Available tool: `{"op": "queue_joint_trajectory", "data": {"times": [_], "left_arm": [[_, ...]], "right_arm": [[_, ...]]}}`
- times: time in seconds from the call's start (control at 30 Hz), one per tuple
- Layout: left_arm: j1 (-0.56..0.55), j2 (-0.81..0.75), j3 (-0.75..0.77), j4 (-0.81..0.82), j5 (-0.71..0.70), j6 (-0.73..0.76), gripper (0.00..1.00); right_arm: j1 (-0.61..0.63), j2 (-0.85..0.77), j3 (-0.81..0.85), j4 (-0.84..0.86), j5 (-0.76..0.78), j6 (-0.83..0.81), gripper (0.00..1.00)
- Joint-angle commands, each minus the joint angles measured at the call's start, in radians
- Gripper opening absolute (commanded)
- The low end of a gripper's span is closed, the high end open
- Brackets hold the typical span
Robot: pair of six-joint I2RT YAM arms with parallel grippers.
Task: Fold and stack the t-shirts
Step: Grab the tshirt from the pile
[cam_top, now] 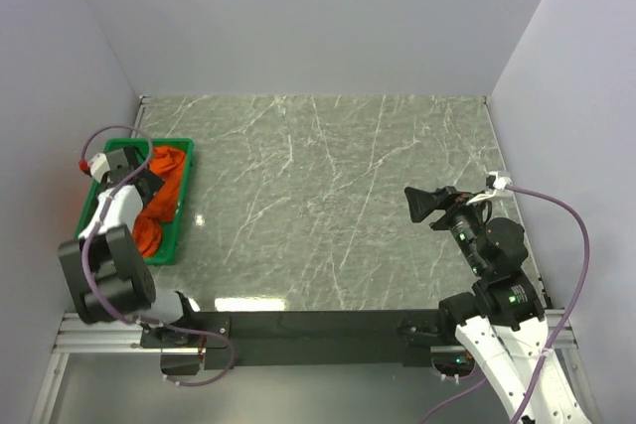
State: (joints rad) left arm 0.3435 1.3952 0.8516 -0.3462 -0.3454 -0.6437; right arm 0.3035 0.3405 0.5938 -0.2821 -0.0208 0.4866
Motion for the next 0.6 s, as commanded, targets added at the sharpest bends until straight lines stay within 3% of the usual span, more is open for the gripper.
{"op": "queue_joint_trajectory", "data": {"times": [0.0, 0.13, 0.2, 0.23, 0.3, 0.33, 0.43, 0.57], "left_arm": [[0.049, 0.091, 0.043, 0.070, 0.046, -0.022, 0.99], [0.097, 0.178, 0.058, 0.079, 0.109, -0.028, 0.99], [0.107, 0.215, 0.061, 0.082, 0.129, -0.028, 0.93], [0.109, 0.223, 0.064, 0.082, 0.140, -0.027, 0.77], [0.107, 0.237, 0.069, 0.084, 0.169, -0.016, 0.55], [0.106, 0.237, 0.066, 0.087, 0.178, -0.013, 0.33], [0.103, 0.205, 0.069, 0.088, 0.215, -0.002, 0.01], [0.046, 0.061, 0.107, 0.049, 0.226, -0.011, 0.01]], "right_arm": [[0.006, 0.026, 0.000, -0.012, -0.063, -0.005, 0.97], [0.006, 0.061, -0.002, -0.009, -0.136, -0.010, 0.98], [0.008, 0.094, 0.001, -0.011, -0.157, -0.002, 0.98], [0.008, 0.106, 0.004, -0.014, -0.169, 0.001, 0.98], [0.006, 0.146, 0.026, -0.020, -0.177, 0.001, 0.98], [0.008, 0.156, 0.037, -0.029, -0.188, 0.000, 0.98], [0.006, 0.195, 0.070, -0.046, -0.200, -0.011, 0.98], [0.008, 0.210, 0.107, -0.055, -0.186, -0.020, 0.98]]}}
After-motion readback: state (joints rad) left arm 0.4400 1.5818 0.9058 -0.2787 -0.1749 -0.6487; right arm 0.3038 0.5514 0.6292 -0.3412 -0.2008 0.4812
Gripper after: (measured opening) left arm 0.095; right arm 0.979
